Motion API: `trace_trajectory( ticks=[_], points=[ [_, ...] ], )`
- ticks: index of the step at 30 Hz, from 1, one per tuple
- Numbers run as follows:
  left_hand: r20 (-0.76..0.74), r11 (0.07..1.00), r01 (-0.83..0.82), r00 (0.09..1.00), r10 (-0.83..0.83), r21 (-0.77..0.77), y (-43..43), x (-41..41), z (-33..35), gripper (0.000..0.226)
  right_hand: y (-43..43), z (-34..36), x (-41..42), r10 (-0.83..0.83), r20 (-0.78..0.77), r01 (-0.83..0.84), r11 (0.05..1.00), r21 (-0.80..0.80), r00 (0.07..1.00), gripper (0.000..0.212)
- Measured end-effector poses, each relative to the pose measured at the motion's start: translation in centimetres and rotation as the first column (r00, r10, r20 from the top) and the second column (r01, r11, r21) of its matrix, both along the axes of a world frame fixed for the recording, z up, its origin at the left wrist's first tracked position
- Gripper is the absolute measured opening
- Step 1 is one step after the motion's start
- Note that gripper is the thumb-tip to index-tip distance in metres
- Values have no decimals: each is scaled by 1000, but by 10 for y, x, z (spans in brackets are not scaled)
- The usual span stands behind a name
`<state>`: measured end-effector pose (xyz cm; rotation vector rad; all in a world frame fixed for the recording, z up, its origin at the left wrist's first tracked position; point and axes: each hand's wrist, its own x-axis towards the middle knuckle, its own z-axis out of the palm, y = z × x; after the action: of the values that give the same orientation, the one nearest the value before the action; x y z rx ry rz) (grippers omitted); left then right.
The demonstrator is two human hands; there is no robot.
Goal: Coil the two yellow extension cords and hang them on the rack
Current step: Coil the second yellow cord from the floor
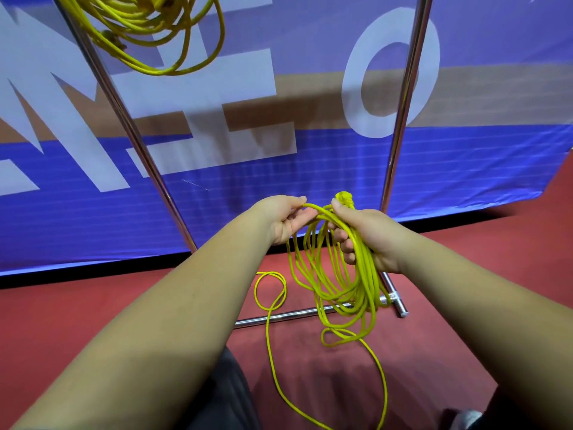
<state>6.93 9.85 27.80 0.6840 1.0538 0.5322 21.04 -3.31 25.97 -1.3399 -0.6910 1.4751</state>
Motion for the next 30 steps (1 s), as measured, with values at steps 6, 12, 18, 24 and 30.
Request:
trace_trajectory(
  ticks=[6, 12, 18, 24, 30],
  points=[
    [-249, 977, 174, 958, -139, 121, 10, -1, -4, 22, 1, -2, 4, -34, 29, 33, 999, 25, 999, 23],
    [-590, 814, 544, 730, -343, 200, 2, -7, -12, 31, 3, 0, 29, -210, -31, 211, 976, 58, 977, 20],
    [-704, 353, 931, 311, -639, 91, -26, 5, -30, 11, 8, 9, 46, -349, -87, 356, 929, 102, 933, 23],
    [-794, -5, 942, -285, -537, -335, -46, 20, -79, 43, 9, 23, 56, -414, -236, 447, 889, 106, 879, 22],
    [-879, -194, 948, -308, -365, -252, -48, 19, -118, 85, 5, 41, 66, -343, -445, 437, 890, 128, 827, 26]
  ],
)
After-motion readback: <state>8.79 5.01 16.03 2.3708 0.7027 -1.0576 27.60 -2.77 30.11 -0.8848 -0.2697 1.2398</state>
